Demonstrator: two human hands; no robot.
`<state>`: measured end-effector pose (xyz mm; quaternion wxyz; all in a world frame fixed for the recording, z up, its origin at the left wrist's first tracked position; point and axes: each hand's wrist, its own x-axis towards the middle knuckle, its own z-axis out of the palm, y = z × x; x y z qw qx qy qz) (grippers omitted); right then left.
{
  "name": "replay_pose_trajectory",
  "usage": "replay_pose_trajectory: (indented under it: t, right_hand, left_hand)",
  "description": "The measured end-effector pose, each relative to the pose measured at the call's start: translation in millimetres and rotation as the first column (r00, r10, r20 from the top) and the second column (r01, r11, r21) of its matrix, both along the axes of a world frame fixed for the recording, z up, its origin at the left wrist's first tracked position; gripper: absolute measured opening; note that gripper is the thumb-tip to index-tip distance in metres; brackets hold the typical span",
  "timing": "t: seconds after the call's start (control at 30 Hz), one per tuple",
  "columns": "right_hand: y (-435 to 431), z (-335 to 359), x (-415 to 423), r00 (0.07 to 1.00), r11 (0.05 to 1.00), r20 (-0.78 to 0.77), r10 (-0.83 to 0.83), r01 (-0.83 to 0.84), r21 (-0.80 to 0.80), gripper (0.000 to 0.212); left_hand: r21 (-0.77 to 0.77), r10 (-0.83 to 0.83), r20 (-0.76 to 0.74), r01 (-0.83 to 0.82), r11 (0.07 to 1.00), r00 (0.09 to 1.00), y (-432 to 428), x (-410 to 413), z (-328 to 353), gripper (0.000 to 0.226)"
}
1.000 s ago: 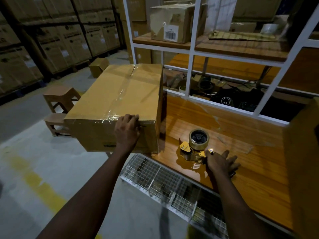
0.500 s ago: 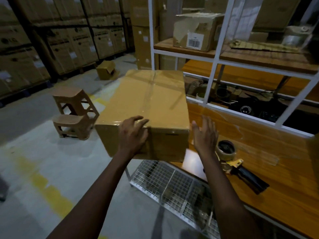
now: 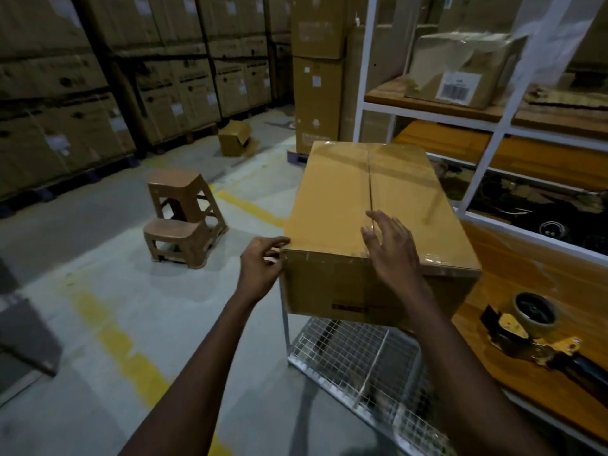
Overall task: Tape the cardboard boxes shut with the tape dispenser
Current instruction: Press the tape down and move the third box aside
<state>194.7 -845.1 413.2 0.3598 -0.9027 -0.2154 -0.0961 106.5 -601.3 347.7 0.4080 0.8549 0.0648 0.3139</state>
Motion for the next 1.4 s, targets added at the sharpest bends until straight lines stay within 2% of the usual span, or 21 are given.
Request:
replay_pose_trajectory:
  t: [0.27, 0.37, 0.43, 0.5, 0.63, 0.7, 0.77, 0.87, 0.97, 1.07, 1.2, 1.3, 1.4]
  right_hand:
    - [24.1, -7.6, -3.5, 1.000, 0.998, 0.012, -0.013, 0.014, -0.069, 0.039]
    - [33.0, -11.2, -2.8, 0.999, 0.994, 0.030, 0.011, -0.007, -0.112, 0.038]
    - [38.5, -12.5, -0.9, 0.998, 0.993, 0.053, 0.023, -0.017, -0.115, 0.037]
    - [44.4, -10.8, 1.2, 0.996, 0.994, 0.089, 0.024, -0.014, -0.112, 0.037]
    - [58.4, -7.9, 2.1, 0.985, 0.986, 0.170, -0.023, 0.051, -0.160, 0.039]
    - [67.1, -7.3, 0.6, 0.965, 0.979, 0.252, -0.076, 0.120, -0.162, 0.041]
    - [78.8, -4.5, -1.4, 0.929, 0.977, 0.344, -0.140, 0.186, -0.106, 0.043]
    - [99.9, -1.3, -2.6, 0.890, 0.985, 0.424, -0.170, 0.169, 0.039, 0.037]
    - [111.8, -14.5, 0.6, 0.856, 0.983, 0.483, -0.182, 0.145, 0.114, 0.032]
    - [108.2, -33.0, 6.8, 0.825, 0.983, 0.535, -0.182, 0.156, 0.094, 0.027]
    - [80.5, -41.4, 19.8, 0.792, 0.955, 0.534, -0.296, 0.265, 0.136, 0.027]
    - [38.0, -55.8, 30.7, 0.788, 0.919, 0.486, -0.379, 0.384, 0.094, 0.035]
    - [3.8, -71.0, 41.5, 0.767, 0.901, 0.488, -0.416, 0.419, 0.110, 0.038]
  left_hand:
    - [0.170, -0.114, 0.126, 0.091, 0.981, 0.985, 21.3, 9.9, -4.0, 0.027]
    - [0.322, -0.187, 0.173, 0.124, 0.939, 0.967, 25.5, 13.0, 1.1, 0.017]
    - [0.476, -0.244, 0.194, 0.127, 0.870, 0.950, 25.6, 12.0, -1.8, 0.013]
    - [0.638, -0.296, 0.183, 0.116, 0.761, 0.937, 29.8, 13.2, -8.8, 0.005]
    - [0.758, -0.376, 0.115, 0.163, 0.632, 0.919, 43.1, 18.2, -7.1, 0.011]
    - [0.766, -0.414, 0.090, 0.203, 0.610, 0.906, 43.3, 15.7, -1.3, 0.012]
    - [0.752, -0.419, 0.110, 0.200, 0.628, 0.902, 37.5, 16.9, 6.5, 0.018]
    - [0.637, -0.313, 0.148, 0.152, 0.756, 0.938, 26.3, 29.5, 16.2, 0.026]
    - [0.574, -0.236, -0.070, 0.233, 0.785, 0.969, 22.3, 38.7, 4.0, 0.056]
    - [0.536, -0.233, -0.139, 0.271, 0.799, 0.962, 23.9, 39.7, -8.4, 0.060]
    - [0.541, -0.236, -0.136, 0.272, 0.796, 0.962, 25.8, 41.5, -6.1, 0.060]
    - [0.552, -0.241, -0.135, 0.275, 0.787, 0.961, 28.8, 44.4, -8.7, 0.062]
    - [0.539, -0.241, -0.136, 0.276, 0.796, 0.961, 28.8, 46.7, -10.1, 0.061]
